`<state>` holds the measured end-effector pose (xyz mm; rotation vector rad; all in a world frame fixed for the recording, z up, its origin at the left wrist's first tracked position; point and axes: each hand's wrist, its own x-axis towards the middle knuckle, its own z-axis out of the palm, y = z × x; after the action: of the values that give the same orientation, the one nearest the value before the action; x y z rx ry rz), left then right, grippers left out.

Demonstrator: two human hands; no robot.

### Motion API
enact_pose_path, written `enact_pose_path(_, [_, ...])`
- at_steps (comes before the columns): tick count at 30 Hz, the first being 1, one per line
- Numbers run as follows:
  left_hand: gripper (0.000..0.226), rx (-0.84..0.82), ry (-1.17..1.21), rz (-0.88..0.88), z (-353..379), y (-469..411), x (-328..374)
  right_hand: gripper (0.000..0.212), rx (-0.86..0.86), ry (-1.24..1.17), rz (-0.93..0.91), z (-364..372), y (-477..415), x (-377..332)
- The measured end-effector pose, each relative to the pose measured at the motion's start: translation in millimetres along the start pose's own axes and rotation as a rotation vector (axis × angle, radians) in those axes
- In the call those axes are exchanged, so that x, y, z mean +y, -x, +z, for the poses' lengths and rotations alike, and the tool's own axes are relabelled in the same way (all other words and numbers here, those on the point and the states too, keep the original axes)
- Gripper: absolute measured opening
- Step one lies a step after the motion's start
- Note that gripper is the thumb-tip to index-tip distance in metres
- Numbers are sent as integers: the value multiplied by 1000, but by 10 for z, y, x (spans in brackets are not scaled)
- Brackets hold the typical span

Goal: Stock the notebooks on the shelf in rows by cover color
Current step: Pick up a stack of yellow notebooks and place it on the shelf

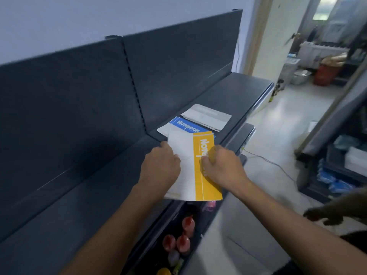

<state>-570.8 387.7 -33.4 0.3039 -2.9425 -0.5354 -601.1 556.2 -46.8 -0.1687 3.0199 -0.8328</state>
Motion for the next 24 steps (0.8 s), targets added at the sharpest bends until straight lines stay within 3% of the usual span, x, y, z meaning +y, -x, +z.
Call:
enact_pose_path(8, [41,-1,14,97,304,-681,443,35,17,-17,114,-316,-524,306])
enact_pose_path(13, [30,9,-5,132,489,-1148,798,33,24,-37,134,-461,-978,616])
enact_pose_path(20, [20,-10,-46,18,831,-1827,1351,31,-19,-31,99,-617,-1919,1183])
enact_pose_path(24, [30,11,-36,-58,1019,-2168,1656,30,-43,-33,29,-743,-2441,1506])
